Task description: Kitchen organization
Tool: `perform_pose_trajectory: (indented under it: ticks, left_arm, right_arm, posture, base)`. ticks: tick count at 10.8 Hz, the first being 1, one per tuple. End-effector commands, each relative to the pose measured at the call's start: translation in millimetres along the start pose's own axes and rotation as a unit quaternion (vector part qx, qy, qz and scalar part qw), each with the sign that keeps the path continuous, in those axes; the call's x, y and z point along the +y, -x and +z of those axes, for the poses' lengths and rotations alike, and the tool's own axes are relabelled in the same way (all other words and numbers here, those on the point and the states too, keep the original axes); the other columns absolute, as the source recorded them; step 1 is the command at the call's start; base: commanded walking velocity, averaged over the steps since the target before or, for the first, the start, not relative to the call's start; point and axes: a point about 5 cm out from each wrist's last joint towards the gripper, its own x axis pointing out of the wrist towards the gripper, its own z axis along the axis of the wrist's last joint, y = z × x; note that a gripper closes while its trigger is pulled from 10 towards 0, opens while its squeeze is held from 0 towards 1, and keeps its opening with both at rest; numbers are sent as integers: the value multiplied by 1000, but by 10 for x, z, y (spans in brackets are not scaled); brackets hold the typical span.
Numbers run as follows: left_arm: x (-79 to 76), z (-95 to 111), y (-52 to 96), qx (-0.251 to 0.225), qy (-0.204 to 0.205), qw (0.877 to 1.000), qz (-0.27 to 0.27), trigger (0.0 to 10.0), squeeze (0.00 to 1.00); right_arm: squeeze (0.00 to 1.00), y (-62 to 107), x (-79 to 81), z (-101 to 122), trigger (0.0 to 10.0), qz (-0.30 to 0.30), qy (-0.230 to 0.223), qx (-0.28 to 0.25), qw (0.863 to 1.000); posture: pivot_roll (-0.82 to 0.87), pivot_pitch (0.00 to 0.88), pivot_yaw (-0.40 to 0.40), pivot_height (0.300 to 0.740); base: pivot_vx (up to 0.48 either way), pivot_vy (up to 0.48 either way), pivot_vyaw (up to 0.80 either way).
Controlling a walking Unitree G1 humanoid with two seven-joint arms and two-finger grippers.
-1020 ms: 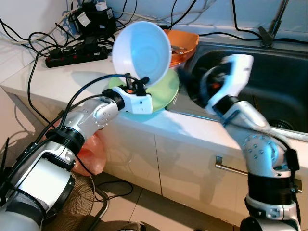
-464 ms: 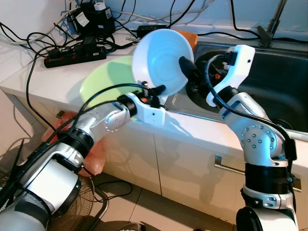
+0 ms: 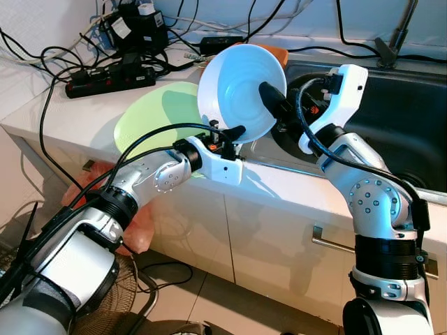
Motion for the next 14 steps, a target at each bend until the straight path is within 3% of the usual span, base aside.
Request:
perform_pose_trajectory:
  ticks: [1,7,14]
  left_arm:
    - [-57,-35,38,5,-3,1000,-13,0,0]
    - [-4,-42,56,-3,-1,1000,2,0,0]
    - [242,-216,134,24,-26,999,34,0,0]
  right_arm:
    - [0,1,-37,-27,10000,-10,-2,8,1000]
    - [0,4,-71,-25,10000,-16,-2,11,1000]
    - [0,-5,-73,-30,10000,-17,-1,12,1000]
  posture:
    - [95,59,107,740]
    - [92,63,99,740]
    - [98,65,90,740]
  base:
    - [0,0,0]
    - [0,0,0]
    - [0,0,0]
